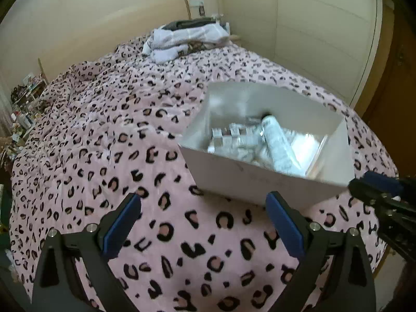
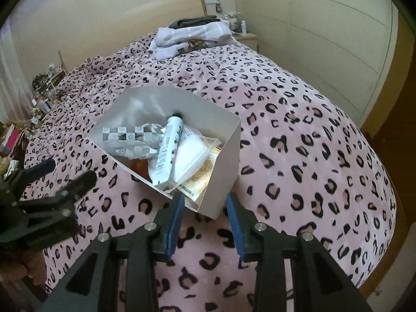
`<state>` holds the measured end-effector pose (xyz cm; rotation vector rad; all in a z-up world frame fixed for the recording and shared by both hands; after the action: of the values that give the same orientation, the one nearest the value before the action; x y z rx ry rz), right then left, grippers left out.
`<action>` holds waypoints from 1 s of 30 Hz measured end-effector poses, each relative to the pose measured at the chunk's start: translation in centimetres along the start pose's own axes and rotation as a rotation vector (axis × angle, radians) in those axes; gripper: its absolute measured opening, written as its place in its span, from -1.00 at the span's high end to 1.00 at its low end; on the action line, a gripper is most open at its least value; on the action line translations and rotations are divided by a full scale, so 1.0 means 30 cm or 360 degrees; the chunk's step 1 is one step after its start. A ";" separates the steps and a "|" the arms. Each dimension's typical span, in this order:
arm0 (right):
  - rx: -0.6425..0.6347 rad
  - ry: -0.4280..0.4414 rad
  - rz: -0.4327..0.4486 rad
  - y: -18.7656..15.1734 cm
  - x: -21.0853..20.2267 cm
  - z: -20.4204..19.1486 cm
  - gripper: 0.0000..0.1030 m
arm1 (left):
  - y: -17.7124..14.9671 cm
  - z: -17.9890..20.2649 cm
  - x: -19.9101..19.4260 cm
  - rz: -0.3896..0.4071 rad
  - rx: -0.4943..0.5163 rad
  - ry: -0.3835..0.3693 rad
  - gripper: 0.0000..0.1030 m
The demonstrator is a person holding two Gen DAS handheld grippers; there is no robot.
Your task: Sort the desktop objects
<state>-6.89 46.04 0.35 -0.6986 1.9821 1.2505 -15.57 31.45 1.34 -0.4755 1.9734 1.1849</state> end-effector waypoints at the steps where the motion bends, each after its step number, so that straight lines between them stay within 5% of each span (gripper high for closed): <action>1: 0.0004 -0.0013 0.0000 -0.004 -0.010 0.001 0.33 | -0.004 0.006 -0.002 -0.0002 0.0000 -0.0008 -0.90; 30: -0.0039 -0.0103 -0.0201 0.052 0.095 -0.007 0.33 | 0.124 0.080 0.014 -0.0002 0.0071 -0.0070 -0.91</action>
<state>-9.87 46.22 -0.95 -0.7736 1.8441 1.2083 -17.22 35.41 2.51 -0.4242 1.9573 1.1388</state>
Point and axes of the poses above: each gripper's, at about its wrist camera, not at the fingertips, and x roughly the way its jaws point, z to its right, y to its top, the point moved 7 cm from there along x, roughly the way its jaws point, and after that the axes turned 13 degrees about y, right-handed, at the moved point
